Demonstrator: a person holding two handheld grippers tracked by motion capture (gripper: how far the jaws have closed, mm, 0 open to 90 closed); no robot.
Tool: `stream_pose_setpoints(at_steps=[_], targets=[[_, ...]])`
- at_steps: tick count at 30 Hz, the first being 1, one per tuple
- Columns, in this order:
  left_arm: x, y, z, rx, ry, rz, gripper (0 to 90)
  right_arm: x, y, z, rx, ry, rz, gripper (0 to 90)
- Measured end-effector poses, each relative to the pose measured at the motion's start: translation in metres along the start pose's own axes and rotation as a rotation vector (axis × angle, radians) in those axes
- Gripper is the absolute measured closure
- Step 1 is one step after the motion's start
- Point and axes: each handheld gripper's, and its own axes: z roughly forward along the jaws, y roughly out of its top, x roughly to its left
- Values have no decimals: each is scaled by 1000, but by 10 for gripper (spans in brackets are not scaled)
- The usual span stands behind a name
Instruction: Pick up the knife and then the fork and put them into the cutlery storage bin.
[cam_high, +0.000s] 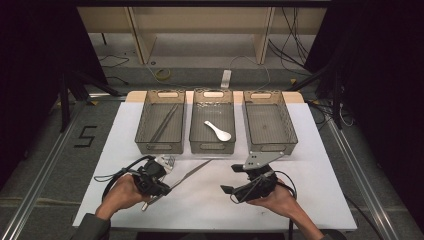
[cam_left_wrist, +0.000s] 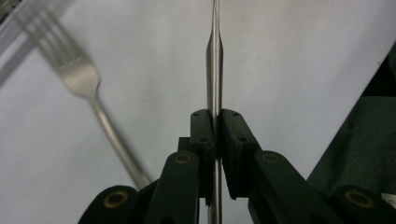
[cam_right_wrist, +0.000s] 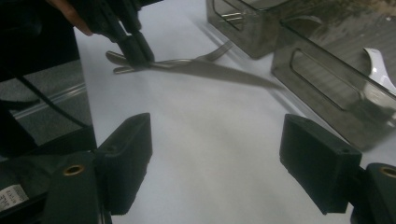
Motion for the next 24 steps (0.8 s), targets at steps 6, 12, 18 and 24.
stream_pose_setpoints(at_steps=[6, 12, 18, 24], targets=[[-16, 17, 9, 33, -16, 66, 834, 6, 7, 13, 35, 32, -57, 281], [-29, 29, 15, 55, -37, 132, 834, 9, 11, 26, 73, 60, -99, 304], [-40, 37, 13, 47, -45, 168, 834, 14, 17, 40, 126, 85, -151, 311], [-48, 44, 10, 44, -46, 200, 834, 16, 24, 53, 164, 102, -193, 361]])
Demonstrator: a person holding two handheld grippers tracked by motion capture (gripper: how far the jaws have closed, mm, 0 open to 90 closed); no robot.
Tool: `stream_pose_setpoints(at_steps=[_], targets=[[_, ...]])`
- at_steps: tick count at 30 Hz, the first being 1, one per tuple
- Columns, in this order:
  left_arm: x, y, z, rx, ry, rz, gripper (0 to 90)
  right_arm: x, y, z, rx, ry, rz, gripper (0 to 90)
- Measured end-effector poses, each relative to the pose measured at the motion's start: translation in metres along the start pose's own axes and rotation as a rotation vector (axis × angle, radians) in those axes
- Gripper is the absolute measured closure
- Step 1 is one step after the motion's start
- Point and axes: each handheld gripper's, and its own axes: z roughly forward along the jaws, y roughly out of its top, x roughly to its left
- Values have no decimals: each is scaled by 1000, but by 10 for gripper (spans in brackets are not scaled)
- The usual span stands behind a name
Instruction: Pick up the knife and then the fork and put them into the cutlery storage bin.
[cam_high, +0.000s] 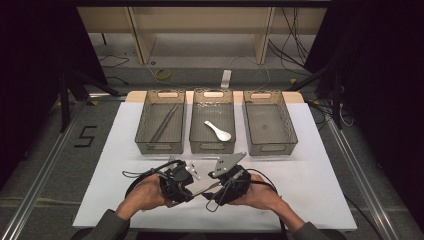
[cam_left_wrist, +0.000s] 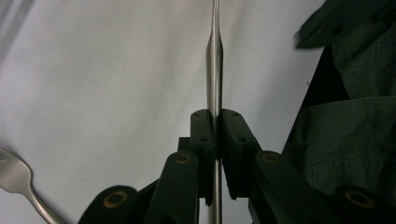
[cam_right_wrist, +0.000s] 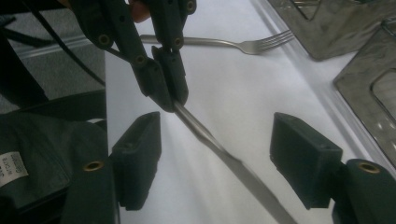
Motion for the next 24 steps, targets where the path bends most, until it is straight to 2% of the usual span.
stream_pose_setpoints(at_steps=[5, 8, 15, 22, 24], targets=[[-2, 2, -2, 2, -3, 13, 834, 5, 1, 7, 40, 4, -35, 398], [-3, 3, -4, 14, -6, 31, 834, 7, 0, 9, 54, -1, -72, 428], [-7, 5, -3, 8, -24, 35, 833, 11, -1, 13, 90, -13, -144, 516], [-8, 5, -4, 15, -39, 57, 833, 13, -4, 17, 136, -5, -185, 565], [-9, 5, -4, 9, -46, 53, 833, 12, -4, 18, 141, -3, -194, 593]])
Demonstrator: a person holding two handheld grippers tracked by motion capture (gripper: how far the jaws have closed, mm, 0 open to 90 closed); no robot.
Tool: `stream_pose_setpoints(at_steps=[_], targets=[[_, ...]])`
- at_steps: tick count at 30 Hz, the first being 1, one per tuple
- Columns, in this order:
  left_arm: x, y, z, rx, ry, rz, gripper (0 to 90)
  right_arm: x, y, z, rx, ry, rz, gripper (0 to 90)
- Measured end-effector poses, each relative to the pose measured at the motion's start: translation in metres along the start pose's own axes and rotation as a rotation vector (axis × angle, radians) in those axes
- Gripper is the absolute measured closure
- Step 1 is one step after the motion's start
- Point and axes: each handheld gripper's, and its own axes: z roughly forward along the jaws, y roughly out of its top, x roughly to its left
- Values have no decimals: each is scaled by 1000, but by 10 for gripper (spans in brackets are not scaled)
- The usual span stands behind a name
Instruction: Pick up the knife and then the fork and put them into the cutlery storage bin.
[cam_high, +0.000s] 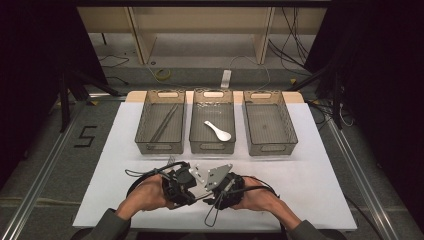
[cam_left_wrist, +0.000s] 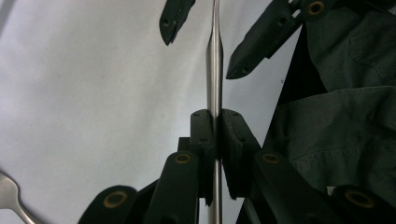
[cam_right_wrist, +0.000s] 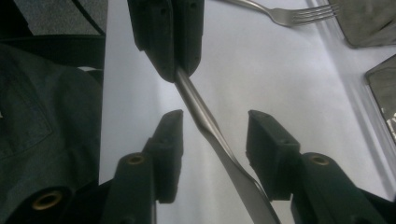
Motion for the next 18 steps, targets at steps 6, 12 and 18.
stream_pose_setpoints(at_steps=[6, 12, 18], targets=[[-2, 1, 1, 3, -8, 3, 833, 2, -1, 1, 20, 18, -3, 667], [-3, 1, 0, 8, -15, 23, 832, 3, -1, 2, 27, 33, -34, 715], [-5, 0, 1, -1, 0, 57, 817, 2, -4, 2, 37, 80, -61, 801]])
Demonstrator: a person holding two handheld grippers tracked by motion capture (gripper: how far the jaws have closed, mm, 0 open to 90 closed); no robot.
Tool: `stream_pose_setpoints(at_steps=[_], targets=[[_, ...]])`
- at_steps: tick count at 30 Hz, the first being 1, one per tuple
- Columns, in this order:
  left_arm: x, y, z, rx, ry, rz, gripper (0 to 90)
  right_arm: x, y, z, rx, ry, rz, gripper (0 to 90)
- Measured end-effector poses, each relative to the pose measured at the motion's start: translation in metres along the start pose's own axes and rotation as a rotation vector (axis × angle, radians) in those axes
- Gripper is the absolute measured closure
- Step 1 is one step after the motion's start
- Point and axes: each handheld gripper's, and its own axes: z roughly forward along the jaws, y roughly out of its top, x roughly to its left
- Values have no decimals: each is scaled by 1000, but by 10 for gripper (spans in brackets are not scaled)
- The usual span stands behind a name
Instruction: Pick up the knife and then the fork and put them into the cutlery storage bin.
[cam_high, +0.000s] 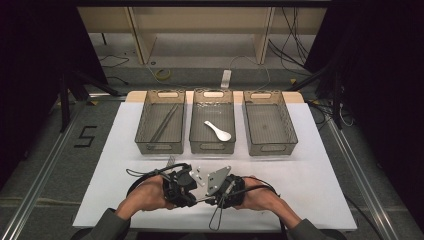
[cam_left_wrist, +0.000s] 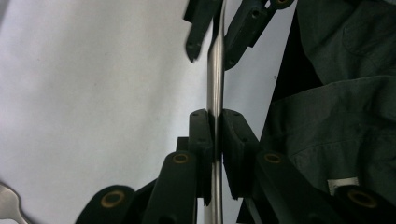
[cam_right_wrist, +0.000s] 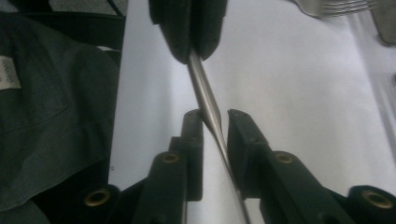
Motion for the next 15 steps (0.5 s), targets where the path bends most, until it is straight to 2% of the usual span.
stream_pose_setpoints(at_steps=[2, 5, 7, 10, 12, 15], targets=[[0, -1, 1, 0, 11, 17, 804, 0, -1, 1, 8, 24, -31, 838], [3, -2, 2, -20, -2, -3, 790, 2, -1, 2, 5, 26, -22, 845], [6, -2, 1, -32, 13, -18, 772, 0, -2, 1, 4, 13, -23, 846], [10, -4, -5, -66, 21, -39, 680, -3, -4, -1, -5, -2, -1, 848], [11, -6, -10, -101, 46, -52, 583, -6, -6, -4, -10, -10, 21, 849], [14, -8, -17, -152, 84, -86, 531, -10, -10, -6, -9, -25, 66, 851]])
